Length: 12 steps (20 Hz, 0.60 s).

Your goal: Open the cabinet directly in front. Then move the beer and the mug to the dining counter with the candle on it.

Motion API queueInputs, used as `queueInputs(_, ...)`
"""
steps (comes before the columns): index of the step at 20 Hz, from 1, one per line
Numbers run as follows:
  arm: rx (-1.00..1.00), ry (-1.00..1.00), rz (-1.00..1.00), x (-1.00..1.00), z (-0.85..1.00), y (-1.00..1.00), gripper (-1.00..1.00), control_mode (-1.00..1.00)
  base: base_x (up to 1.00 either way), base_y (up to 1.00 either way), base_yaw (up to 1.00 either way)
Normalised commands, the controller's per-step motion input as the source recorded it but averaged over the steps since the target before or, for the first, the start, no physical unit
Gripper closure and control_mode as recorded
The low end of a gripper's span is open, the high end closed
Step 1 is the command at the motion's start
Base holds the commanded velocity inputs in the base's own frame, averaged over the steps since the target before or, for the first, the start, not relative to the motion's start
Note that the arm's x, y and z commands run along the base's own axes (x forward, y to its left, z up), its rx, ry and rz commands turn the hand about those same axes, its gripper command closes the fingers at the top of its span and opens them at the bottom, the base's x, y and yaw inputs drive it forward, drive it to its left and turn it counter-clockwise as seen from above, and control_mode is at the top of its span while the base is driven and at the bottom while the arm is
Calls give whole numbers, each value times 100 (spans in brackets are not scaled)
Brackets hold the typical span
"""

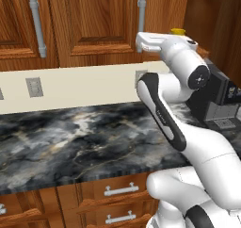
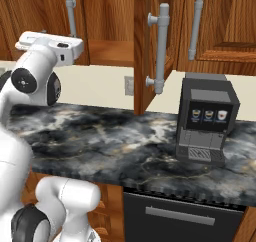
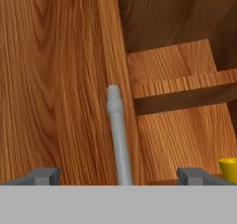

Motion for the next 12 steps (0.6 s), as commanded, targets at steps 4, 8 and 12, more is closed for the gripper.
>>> queueInputs(4,0,16,0,79,0,3,-100,-100,0,0,0)
queueInputs(8,0,16,0,85,0,13,-100,-100,0,0,0)
queueInputs(12,0,16,0,88,0,32,-100,-100,0,0,0)
